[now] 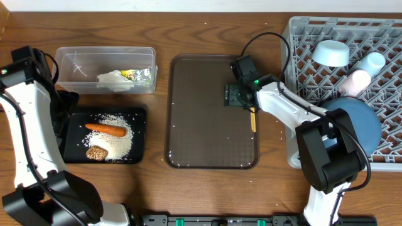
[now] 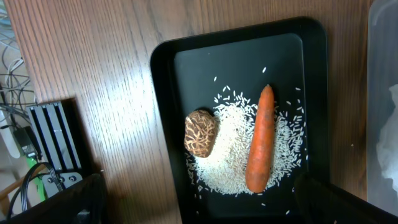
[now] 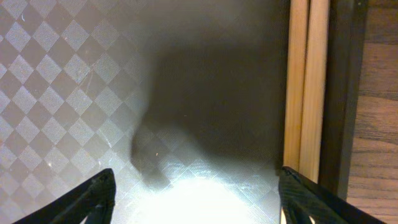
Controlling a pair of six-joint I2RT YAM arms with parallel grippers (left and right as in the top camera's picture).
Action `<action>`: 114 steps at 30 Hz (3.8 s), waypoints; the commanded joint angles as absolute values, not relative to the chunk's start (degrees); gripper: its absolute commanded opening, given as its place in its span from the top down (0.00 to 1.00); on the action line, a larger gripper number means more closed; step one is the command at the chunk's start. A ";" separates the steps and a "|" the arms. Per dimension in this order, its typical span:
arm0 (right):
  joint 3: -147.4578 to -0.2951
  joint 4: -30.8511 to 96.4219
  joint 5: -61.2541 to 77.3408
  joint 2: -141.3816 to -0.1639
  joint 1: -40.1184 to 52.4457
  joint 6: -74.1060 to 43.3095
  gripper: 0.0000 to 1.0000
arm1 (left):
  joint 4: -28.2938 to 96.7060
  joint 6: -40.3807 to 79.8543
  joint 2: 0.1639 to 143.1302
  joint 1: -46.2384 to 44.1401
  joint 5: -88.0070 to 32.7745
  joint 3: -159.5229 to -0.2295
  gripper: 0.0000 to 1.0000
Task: Sort waste into correct bins and load items into the dishwasher rack
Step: 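Close the right gripper on the chopsticks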
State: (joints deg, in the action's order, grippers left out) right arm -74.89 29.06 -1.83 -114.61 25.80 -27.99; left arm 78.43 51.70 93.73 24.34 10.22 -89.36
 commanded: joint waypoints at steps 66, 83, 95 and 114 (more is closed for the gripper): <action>-75.00 29.10 -4.05 -114.72 26.76 -28.67 0.20 | 78.78 52.40 93.54 24.58 10.50 -89.47 0.02; -74.98 28.47 -4.05 -116.68 27.07 -28.69 0.20 | 78.81 52.40 93.54 24.58 10.50 -89.47 0.02; -74.98 27.75 -4.08 -120.25 27.07 -28.69 0.34 | 78.78 52.40 93.54 24.58 10.50 -89.47 0.02; -75.00 27.46 -6.11 -121.03 27.09 -26.26 0.99 | 78.81 52.40 93.54 24.58 10.50 -89.47 0.02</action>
State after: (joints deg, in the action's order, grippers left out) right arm -76.14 26.55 -6.24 -117.71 26.24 -27.42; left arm 78.43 51.70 93.73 24.34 10.22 -89.36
